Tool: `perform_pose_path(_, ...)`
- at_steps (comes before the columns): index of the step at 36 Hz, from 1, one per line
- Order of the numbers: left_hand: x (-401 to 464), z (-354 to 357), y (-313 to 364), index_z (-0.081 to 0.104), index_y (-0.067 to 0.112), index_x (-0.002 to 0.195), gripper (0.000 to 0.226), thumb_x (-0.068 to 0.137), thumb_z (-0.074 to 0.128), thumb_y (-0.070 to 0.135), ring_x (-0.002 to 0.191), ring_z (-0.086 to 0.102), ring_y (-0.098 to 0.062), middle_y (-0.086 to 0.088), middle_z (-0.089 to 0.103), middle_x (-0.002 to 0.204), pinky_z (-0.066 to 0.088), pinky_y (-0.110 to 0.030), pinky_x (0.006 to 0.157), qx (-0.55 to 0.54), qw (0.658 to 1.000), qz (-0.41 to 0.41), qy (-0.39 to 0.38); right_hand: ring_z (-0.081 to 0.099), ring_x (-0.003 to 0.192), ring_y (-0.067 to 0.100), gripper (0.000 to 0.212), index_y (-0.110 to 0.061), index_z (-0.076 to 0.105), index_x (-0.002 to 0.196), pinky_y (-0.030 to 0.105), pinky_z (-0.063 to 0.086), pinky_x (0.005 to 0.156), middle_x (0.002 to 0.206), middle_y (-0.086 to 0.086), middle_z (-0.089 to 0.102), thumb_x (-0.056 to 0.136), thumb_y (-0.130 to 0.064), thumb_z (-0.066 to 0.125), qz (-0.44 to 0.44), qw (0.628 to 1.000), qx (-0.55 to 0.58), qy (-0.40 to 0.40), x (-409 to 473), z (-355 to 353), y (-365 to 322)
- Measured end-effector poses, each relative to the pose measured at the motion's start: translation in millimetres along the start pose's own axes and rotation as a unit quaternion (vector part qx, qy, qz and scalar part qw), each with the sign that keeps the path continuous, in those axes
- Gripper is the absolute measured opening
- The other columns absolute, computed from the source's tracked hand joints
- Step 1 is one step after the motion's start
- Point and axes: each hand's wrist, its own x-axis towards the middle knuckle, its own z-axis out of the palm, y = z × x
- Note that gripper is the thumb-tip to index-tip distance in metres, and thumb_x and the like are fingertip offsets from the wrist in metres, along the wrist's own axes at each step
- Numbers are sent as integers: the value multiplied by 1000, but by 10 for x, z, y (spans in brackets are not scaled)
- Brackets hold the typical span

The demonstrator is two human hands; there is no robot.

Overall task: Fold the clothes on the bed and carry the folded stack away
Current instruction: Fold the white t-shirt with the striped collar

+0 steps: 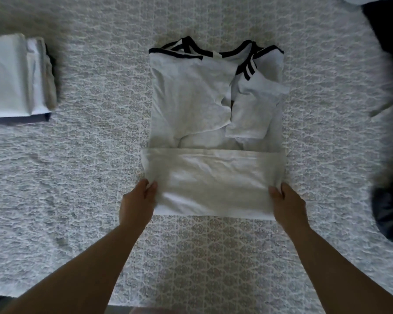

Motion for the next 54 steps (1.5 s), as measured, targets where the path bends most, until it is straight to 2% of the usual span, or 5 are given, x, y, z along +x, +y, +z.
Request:
perform_pose_path(13,276,-87,344,54,20,113,34,98,39,47,73,52,-15,8,53,79,37,-29,68,-96,993,-50,40,49,84,22,40,-11,52,121,31,35,71,94,1,52,93,-40,54,33,996,82,33,292,-85,-285)
perform_pose_path(22,441,-182,493,61,30,84,26,99,40,33,82,58,-16,5,63,87,48,-32,73,-272,957,-97,-20,58,81,22,18,-24,61,82,31,43,73,85,0,62,96,-29,50,90,955,280,-36,378,-204,-415)
perform_pose_path(28,398,-191,479,45,20,127,35,94,54,25,95,58,-15,1,59,121,44,-27,76,-180,967,-93,156,39,127,33,66,-19,19,150,48,38,98,143,14,35,94,-38,49,-32,991,9,127,223,-133,-294)
perform_pose_path(35,-93,51,246,27,17,147,74,87,48,56,144,20,-31,-10,27,154,18,-55,114,188,920,343,34,41,132,33,67,-12,43,141,49,26,109,146,12,41,84,-48,50,-397,877,-270,39,-251,114,-185)
perform_pose_path(54,30,-425,196,32,29,147,58,95,42,8,134,41,-19,8,30,154,39,-36,104,299,905,274,-130,34,138,11,62,-25,33,146,32,44,99,154,-9,28,89,-5,48,-258,892,-363,-81,-166,-189,-281)
